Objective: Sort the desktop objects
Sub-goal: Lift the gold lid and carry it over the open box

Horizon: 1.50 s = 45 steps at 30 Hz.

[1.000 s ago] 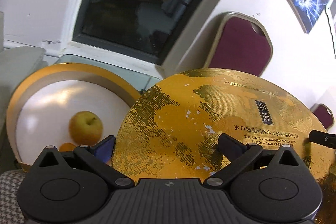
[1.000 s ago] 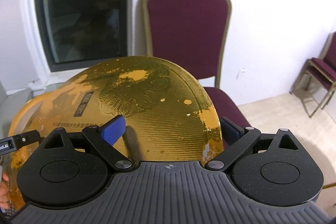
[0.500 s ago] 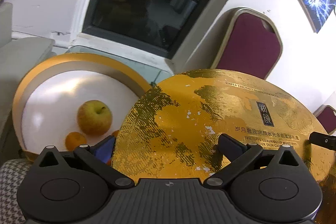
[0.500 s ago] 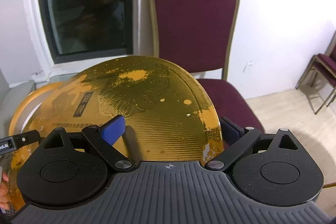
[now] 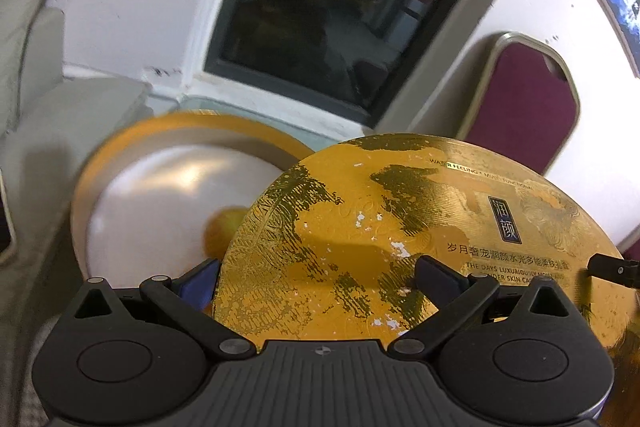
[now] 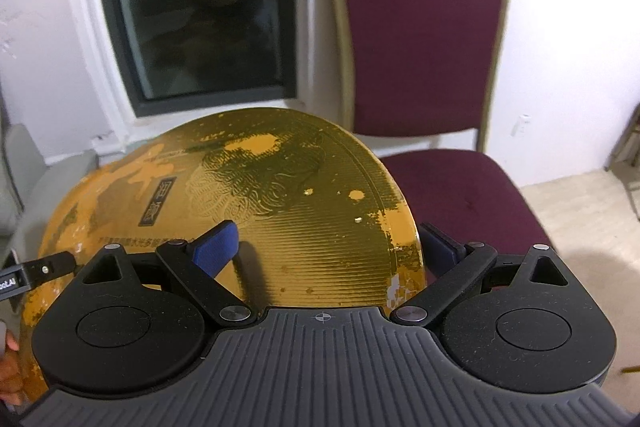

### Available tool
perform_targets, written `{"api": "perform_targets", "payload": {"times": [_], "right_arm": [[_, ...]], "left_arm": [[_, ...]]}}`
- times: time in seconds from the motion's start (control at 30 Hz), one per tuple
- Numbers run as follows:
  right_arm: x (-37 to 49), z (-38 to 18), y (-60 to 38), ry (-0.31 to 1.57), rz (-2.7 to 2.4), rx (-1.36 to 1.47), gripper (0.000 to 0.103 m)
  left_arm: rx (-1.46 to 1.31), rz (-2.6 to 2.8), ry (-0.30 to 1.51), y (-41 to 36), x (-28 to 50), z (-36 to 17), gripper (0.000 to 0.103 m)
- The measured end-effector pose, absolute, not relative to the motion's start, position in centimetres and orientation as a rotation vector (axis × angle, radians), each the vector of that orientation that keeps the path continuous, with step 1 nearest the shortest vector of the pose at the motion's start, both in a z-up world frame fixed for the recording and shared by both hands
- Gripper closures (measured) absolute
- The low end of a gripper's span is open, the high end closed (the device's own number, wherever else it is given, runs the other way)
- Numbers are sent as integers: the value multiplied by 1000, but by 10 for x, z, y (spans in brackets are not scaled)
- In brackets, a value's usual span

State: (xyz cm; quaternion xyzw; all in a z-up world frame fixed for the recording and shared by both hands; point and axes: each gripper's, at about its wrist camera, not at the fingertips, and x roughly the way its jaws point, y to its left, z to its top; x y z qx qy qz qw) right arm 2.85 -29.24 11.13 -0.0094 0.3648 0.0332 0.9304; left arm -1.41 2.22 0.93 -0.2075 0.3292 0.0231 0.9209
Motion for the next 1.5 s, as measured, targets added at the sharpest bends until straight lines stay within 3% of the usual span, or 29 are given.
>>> {"api": "perform_targets", "payload": {"times": [0.37,0.7,1.5], "right_arm": [[103,56,-216,725,269,90,6],[161,6,-162,752,382,180,6],[203,-48,-149,833,352,218,6]], "left_arm": [[-263,298,555,88,3,21,3],[-225,401,590,135,39,0,3],[-225,416,641,141,69,-47,2]]}}
